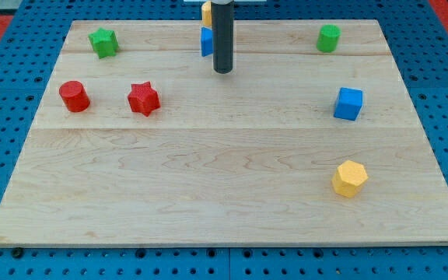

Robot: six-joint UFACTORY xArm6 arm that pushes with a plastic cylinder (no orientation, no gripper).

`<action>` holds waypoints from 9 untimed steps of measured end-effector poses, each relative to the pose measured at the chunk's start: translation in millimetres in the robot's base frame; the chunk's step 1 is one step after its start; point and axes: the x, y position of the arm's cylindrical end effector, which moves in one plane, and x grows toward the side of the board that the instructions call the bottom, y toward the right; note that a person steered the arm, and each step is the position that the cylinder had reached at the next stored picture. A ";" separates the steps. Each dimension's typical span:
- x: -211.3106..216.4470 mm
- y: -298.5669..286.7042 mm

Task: Move the red star towards the bottom left corner

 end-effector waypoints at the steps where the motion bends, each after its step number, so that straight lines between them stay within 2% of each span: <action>1: 0.0 0.0; 3: 5.5 -10.4; 5: 5.1 -78.0; 7: 50.8 -119.1; 8: 59.7 -137.8; 9: 94.6 -153.4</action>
